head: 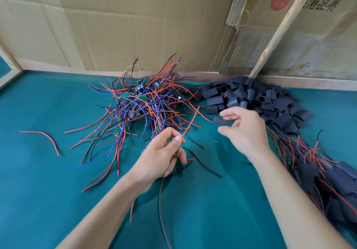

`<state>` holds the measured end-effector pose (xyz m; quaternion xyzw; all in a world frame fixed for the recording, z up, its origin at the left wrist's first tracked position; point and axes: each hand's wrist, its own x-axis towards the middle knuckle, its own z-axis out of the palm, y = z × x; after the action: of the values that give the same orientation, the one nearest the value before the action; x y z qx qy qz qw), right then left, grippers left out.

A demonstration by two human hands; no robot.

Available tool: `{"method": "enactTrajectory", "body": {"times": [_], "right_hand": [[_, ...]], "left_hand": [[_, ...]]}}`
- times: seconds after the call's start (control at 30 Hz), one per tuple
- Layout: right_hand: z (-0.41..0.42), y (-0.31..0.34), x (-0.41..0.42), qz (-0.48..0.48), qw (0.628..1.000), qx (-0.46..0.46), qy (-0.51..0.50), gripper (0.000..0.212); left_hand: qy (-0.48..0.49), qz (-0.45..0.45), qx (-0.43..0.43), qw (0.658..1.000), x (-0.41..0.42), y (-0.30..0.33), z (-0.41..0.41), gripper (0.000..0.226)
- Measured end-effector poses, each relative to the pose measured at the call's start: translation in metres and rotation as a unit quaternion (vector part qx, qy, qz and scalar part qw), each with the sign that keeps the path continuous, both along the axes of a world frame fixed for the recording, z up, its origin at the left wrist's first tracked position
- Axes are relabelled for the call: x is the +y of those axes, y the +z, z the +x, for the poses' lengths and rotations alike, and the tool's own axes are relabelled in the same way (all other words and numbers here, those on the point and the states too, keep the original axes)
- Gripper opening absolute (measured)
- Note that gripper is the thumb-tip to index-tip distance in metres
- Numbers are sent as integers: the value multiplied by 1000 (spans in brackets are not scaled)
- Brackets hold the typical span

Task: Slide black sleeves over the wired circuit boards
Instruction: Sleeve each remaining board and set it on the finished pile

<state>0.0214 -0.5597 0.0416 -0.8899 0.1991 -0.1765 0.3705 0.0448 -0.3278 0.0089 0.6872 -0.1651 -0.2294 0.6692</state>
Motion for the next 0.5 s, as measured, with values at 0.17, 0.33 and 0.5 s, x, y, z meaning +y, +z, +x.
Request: {"method": "enactTrajectory", "body": {"times": [0.17,0.33,0.5], "right_hand": [[-40,-12,62,181,972,-43,141,44],[-49,-23,87,77,983,-41,164,56],[-60,-26,95,-124,982,-66,130,37]], "left_hand": [[14,3,-13,1000,-4,-2,-2,20],[21,16,-33,999,-1,-7,-1,19],[25,41,-103,994,-8,-19,-1,21]]}}
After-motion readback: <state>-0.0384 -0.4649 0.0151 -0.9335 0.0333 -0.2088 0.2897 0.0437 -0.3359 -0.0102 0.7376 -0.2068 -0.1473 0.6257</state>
